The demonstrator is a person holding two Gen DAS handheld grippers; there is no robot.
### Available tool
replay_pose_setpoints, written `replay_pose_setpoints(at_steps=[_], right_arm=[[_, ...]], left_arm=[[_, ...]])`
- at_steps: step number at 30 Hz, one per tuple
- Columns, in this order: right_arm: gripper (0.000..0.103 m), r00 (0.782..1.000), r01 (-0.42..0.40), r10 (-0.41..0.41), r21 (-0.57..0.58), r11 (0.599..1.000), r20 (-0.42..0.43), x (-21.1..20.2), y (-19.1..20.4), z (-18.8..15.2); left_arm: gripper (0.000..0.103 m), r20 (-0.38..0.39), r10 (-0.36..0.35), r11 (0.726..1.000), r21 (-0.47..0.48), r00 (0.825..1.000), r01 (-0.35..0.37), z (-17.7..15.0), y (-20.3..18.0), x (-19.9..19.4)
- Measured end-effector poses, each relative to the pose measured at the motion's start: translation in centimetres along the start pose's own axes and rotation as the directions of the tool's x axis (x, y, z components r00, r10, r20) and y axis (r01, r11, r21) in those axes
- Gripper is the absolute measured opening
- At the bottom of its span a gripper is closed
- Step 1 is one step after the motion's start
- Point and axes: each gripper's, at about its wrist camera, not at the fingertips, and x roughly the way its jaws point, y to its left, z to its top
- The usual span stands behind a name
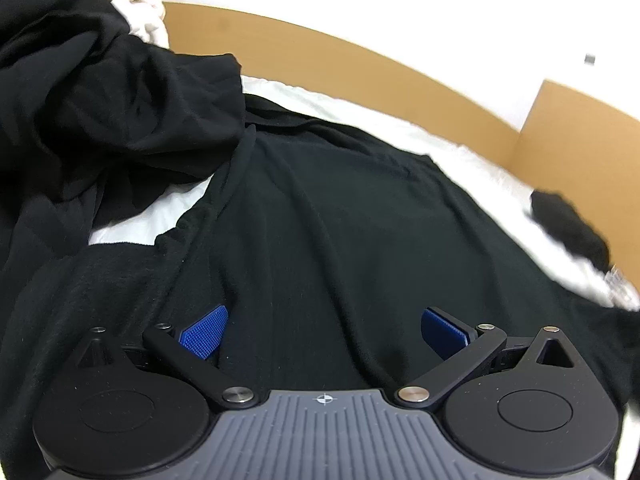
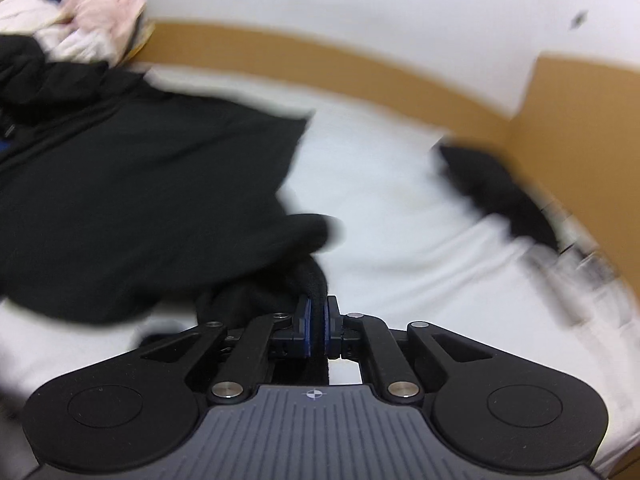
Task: Fold clothes
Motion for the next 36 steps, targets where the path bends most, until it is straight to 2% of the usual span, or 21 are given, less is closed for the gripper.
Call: replay_pose_setpoints(at_steps=[2,3,5,8,11,14,15,17,18,19,21,26,28,31,34,36], right_arm=[[0.006,1.000,0.014,-0.015,0.044,0.999,0.027,-0.1,-1.8,1.6],[0.006,0.997,0.046,-0.048,0.032,0.998,0.065,-0.4,-2.2,2.3],[0.006,0.984,0.131,-0.128,-0.022,0.991,0.121,-0.7,-2.6,3.9],[0.007,0.960,0.212,-0.194,-0.074,0.974,0.204,-0.7,-2.8,5.8],[0.007,0.953,0.248,-0.215,-0.145,0.958,0.213,0.4,-2.2,7.0],[0.008,0.979,0.194,-0.179,-0.176,0.965,0.098,3.6,-2.7,7.1],[0.010,0.987,0.163,-0.157,-0.166,0.973,0.047,4.6,-3.2,7.0],[0.021,0.989,0.142,-0.146,-0.104,0.984,-0.025,5.8,-4.5,6.2],[0.040,0.987,0.146,-0.151,-0.071,0.987,-0.063,6.2,-5.4,5.9],[0.063,0.984,0.140,-0.144,-0.042,0.989,-0.109,6.4,-6.4,5.6],[0.077,0.978,0.117,-0.114,0.008,0.993,-0.176,6.1,-8.3,5.1],[0.077,0.974,-0.021,0.071,0.226,0.974,-0.217,4.2,-12.0,3.9],[0.077,0.974,-0.021,0.077,0.253,0.967,-0.213,4.2,-11.3,3.2],[0.076,0.986,0.029,0.026,0.317,0.948,-0.166,2.1,-8.3,0.8],[0.076,0.991,0.069,-0.031,0.308,0.949,-0.128,0.7,-5.0,-1.7],[0.076,0.990,0.077,-0.035,0.305,0.949,-0.140,0.0,-4.2,-2.9]], left_arm=[[0.102,-0.004,0.007,1.000,0.013,1.000,-0.007,0.0,-0.2,0.0],[0.102,-0.007,0.011,1.000,0.019,1.000,-0.011,0.0,-0.3,0.1],[0.102,-0.007,0.008,1.000,0.017,1.000,-0.008,0.0,-0.2,0.0],[0.102,-0.003,0.000,1.000,0.007,1.000,0.000,0.0,0.0,-0.1],[0.102,-0.004,0.003,1.000,0.010,1.000,-0.003,0.0,-0.1,0.0],[0.102,-0.004,0.005,1.000,0.005,1.000,-0.005,-0.1,-0.4,0.0],[0.102,-0.003,0.003,1.000,0.002,1.000,-0.003,-0.1,-0.4,0.0],[0.102,-0.002,-0.001,1.000,-0.002,1.000,0.001,0.0,-0.3,0.0],[0.102,-0.002,-0.002,1.000,-0.003,1.000,0.002,0.0,-0.3,0.0],[0.102,-0.002,-0.002,1.000,-0.002,1.000,0.002,0.0,-0.3,0.0],[0.102,-0.008,0.007,1.000,0.011,1.000,-0.007,0.0,-0.4,0.2],[0.102,-0.030,0.055,0.995,0.080,0.998,-0.053,0.0,-1.5,0.7],[0.102,-0.034,0.060,0.994,0.093,0.998,-0.057,0.0,-1.6,0.7],[0.102,-0.027,0.040,0.997,0.067,0.999,-0.038,0.0,-1.0,0.5],[0.102,-0.019,0.011,0.999,0.039,1.000,-0.010,0.0,-0.4,0.2],[0.102,-0.017,-0.004,0.999,0.033,1.000,0.005,-0.1,-0.2,0.0]])
